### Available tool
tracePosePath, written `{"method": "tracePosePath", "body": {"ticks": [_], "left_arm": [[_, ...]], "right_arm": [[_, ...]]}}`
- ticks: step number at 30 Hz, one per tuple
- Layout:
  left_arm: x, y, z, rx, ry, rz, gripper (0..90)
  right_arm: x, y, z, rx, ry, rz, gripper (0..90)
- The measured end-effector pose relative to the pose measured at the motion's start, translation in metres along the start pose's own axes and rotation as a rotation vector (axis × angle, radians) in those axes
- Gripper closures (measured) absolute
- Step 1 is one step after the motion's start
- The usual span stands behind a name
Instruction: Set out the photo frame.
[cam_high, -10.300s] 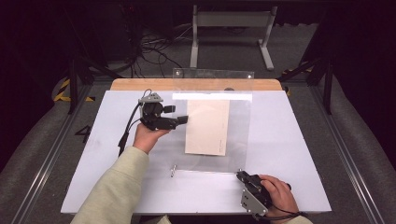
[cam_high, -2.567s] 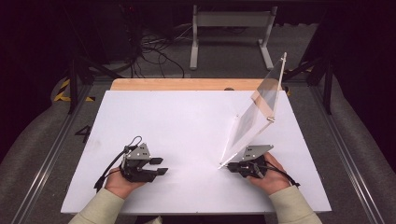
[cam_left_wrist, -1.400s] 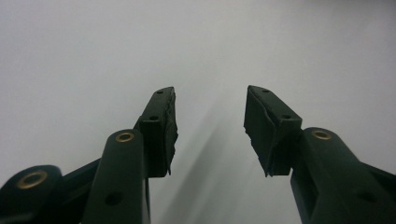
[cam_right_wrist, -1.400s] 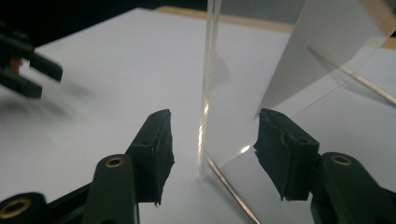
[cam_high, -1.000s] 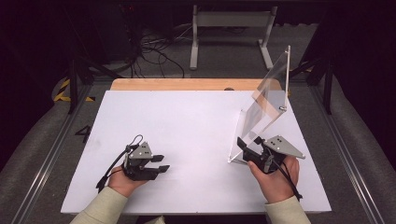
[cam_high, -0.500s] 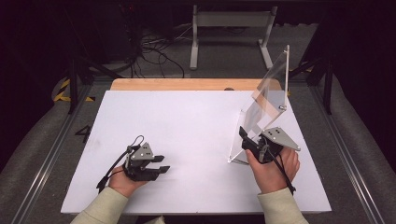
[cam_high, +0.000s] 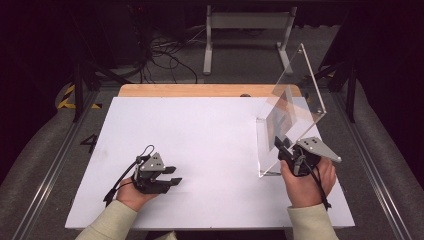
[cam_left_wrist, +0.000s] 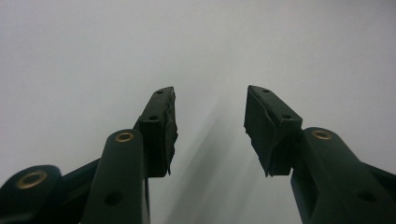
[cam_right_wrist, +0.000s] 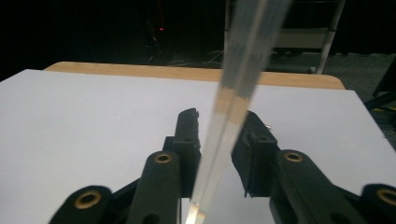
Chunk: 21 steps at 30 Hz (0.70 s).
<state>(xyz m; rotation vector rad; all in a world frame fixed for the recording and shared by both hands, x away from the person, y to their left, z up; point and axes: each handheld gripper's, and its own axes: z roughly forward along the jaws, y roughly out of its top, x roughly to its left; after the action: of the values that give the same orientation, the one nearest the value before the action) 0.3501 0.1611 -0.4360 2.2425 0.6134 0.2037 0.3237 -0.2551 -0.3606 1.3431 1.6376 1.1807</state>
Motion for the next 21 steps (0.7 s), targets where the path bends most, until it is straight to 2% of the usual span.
{"method": "tracePosePath", "body": {"ticks": [4,9,11,20,21], "left_arm": [[0.000,0.000,-0.001,-0.004,0.001,0.002,53.6],[0.000,0.000,-0.002,-0.004,0.002,0.004,53.4],[0.000,0.000,-0.002,-0.007,0.004,0.003,53.4],[0.000,0.000,-0.003,-0.012,0.002,-0.001,53.3],[0.000,0.000,-0.003,-0.012,0.004,0.001,53.3]], "right_arm": [[-0.017,0.001,-0.007,0.021,-0.032,0.009,78.6],[-0.028,0.002,-0.012,0.034,-0.044,0.010,80.6],[-0.031,0.001,-0.012,0.033,-0.030,0.017,80.8],[-0.043,-0.001,-0.013,0.008,0.010,-0.023,79.4],[-0.043,-0.001,-0.013,0.004,0.013,-0.011,80.0]]}}
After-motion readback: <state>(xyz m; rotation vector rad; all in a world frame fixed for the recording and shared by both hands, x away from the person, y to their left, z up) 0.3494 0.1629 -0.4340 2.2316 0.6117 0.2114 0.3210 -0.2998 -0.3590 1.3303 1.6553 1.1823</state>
